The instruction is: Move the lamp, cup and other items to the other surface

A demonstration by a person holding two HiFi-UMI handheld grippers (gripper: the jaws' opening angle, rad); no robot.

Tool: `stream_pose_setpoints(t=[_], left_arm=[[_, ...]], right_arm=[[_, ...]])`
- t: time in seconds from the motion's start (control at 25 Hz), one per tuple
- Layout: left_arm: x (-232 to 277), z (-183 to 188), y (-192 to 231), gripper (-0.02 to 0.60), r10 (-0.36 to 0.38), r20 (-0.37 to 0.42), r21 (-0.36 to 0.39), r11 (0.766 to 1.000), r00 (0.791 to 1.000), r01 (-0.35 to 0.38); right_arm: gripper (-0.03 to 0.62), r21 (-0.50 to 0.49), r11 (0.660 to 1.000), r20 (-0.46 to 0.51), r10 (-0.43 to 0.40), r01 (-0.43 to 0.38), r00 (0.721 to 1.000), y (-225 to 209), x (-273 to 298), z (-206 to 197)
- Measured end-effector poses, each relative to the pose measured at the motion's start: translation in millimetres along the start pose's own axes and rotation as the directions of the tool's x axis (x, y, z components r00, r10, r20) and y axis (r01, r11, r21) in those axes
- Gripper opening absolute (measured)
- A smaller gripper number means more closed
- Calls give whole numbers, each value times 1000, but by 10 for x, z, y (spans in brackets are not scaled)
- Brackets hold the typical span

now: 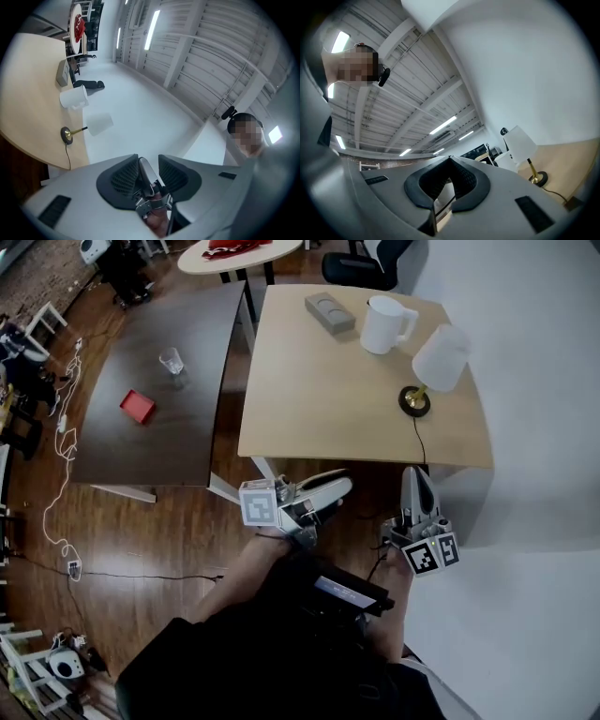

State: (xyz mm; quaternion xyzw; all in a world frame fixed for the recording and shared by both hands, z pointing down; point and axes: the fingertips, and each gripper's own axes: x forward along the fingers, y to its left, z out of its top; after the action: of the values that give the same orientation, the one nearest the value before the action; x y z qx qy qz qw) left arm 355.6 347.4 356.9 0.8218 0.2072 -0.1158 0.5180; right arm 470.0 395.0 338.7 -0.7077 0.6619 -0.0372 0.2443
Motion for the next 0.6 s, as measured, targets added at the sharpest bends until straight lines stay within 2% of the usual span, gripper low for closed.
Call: stream_pose_setpoints(t=[0.24,0.4,0.6], left_arm=[[-443,-133,-299,138,63,81,52,996,995,-68],[-777,-18,-450,138,98,149,98,989,984,-113],[-1208,120,-537,138,124,236,110,982,964,-153]], right_arm=[[14,47,993,-7,112,-111,994,408,-40,-140],[14,77,978,-18,196,-194,980,720,123,-278],[14,102,956,-49,283,-277,958,1093,347,-564]])
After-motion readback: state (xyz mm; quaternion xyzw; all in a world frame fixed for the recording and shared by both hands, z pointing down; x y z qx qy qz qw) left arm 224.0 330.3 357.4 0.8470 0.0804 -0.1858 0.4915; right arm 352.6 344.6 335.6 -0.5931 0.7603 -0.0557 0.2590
